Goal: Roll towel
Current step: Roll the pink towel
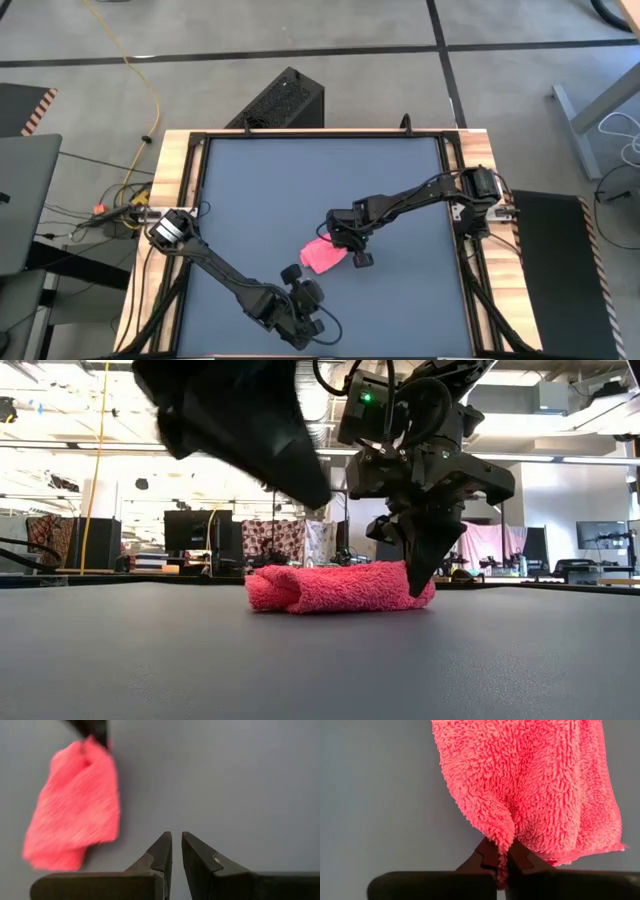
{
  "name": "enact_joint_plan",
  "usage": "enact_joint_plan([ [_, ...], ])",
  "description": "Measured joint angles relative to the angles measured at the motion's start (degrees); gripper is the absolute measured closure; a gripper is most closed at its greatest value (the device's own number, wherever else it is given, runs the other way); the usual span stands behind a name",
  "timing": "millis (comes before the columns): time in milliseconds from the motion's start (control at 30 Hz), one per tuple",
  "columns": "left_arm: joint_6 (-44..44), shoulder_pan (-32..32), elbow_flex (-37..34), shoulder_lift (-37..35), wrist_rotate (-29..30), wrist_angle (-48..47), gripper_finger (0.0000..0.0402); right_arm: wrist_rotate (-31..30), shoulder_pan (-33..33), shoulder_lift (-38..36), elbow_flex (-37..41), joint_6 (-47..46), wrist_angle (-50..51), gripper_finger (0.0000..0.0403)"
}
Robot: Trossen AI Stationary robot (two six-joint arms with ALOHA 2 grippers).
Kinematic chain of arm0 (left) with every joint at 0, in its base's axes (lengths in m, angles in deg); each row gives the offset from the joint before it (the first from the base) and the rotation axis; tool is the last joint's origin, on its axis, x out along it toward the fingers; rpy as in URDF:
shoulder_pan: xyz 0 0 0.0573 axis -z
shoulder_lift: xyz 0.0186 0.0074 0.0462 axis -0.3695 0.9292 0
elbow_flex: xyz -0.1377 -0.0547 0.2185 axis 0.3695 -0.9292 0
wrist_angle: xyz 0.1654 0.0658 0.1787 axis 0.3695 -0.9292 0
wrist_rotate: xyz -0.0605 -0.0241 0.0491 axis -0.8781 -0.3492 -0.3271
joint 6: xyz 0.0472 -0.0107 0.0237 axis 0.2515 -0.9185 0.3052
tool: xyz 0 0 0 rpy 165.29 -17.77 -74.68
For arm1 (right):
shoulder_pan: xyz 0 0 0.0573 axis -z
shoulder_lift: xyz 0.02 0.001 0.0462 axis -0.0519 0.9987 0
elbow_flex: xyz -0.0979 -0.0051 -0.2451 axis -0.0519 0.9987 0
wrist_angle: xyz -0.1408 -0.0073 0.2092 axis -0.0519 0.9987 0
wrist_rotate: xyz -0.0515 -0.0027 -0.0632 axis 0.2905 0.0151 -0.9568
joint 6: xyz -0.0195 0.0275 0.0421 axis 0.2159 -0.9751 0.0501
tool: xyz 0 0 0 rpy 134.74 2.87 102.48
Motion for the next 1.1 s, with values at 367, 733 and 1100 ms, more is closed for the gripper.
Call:
enact_joint_plan([
  [367,3.8,-2.0,0.0,0.0,-8.6,6.2,0.0290,0.0,0.0,0.0,0.0,-3.9,-3.6,0.0375],
  [733,1.7,-1.3,0.0,0.0,-5.2,-9.7,0.0217,-0.1,0.0,0.0,0.0,-4.9,-3.7,0.0374],
  [1100,3.4,-2.9,0.0,6.6,-1.5,-15.0,0.0217,1.4,-0.9,0.0,-0.1,-7.8,-2.8,0.0374],
])
